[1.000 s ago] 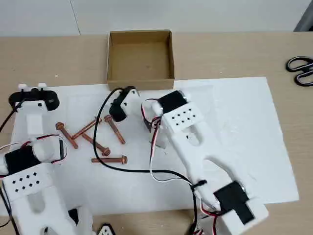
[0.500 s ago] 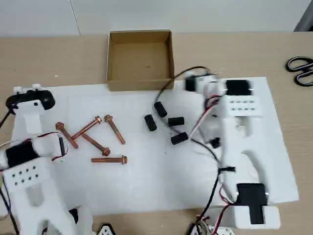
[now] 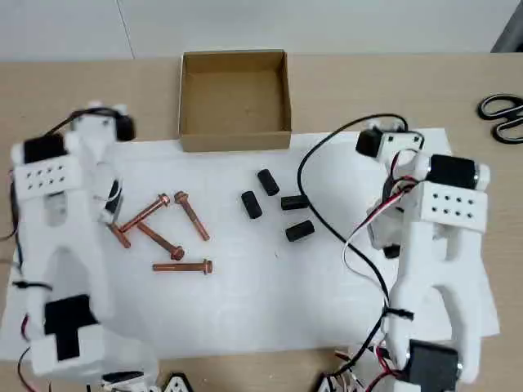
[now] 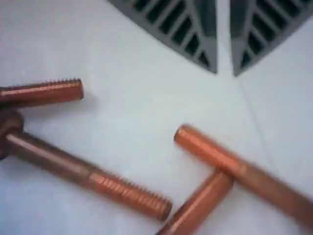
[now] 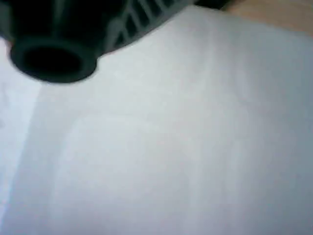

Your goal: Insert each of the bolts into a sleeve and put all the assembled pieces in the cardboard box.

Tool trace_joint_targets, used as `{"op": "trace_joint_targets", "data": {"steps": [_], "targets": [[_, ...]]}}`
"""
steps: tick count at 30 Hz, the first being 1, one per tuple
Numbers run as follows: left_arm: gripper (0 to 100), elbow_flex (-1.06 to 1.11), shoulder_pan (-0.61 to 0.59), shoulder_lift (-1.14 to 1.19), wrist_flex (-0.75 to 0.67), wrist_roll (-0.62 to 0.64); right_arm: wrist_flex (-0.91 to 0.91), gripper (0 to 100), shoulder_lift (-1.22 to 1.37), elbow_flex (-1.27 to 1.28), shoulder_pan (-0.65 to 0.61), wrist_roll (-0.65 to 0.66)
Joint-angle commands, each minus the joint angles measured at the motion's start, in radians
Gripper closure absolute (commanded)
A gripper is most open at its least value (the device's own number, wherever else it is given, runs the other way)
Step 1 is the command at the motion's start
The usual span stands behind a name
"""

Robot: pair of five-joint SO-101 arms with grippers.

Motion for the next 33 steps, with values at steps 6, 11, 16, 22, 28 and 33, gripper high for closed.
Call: {"op": "trace_joint_targets", "data": {"steps": [6, 11, 16, 22, 28, 33], "targets": [[99, -0.085, 0.063, 0.011, 0.041, -0.187, -0.039, 99.5, -0.151, 0.117, 0.012, 0.032], [99, -0.015, 0.068, 0.014, 0.040, -0.316, -0.036, 99.5, -0.197, 0.153, 0.013, 0.080], [99, 0.022, 0.091, 0.017, 0.034, -0.390, -0.038, 99.5, -0.206, 0.190, 0.012, 0.080], [99, 0.018, 0.127, 0.140, -0.043, -0.391, -0.038, 99.5, -0.208, 0.192, 0.013, 0.080], [99, -0.007, 0.133, 0.218, -0.100, -0.390, -0.035, 99.5, -0.208, 0.192, 0.013, 0.080], [99, -0.077, 0.143, 0.275, -0.110, -0.391, -0.036, 99.5, -0.208, 0.192, 0.013, 0.080]]}}
